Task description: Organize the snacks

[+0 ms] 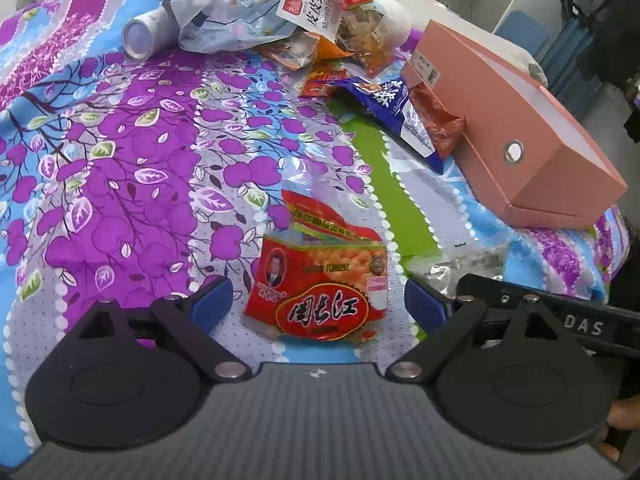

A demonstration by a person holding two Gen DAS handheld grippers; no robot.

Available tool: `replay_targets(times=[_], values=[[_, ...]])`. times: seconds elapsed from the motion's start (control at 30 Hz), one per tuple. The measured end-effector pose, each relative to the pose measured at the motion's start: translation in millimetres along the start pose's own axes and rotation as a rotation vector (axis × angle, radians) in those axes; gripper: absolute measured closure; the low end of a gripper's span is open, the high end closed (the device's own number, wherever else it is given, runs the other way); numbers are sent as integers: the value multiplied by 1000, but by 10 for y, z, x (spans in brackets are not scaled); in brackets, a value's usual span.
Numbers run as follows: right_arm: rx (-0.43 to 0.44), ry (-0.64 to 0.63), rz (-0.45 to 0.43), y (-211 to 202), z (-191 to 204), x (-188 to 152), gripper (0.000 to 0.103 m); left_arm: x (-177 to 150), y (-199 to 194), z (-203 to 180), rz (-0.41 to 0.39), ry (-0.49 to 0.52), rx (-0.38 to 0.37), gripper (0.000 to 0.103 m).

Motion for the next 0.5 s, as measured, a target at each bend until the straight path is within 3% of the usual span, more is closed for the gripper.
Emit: replay_targets(times=[0.2,0.33,0.5], values=[[24,-84,-11,-42,117,-30,36,-10,36,-11,1,21,1,8],[43,-131,40,33,148,-122,43,-20,65,-40,7,64,8,9],[43,-148,26,7,168,-134,54,-18,92,-94,6,97,12,9]])
Point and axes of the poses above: each gripper's, at about its wrist camera, not at the fingertips, and y roughly the way its jaws point, z to its left, x to its top, the point moved 6 cm from there along y, roughly the way its jaws point, and after that the axes turned 8 degrees about -z, right-handed, at the moved point
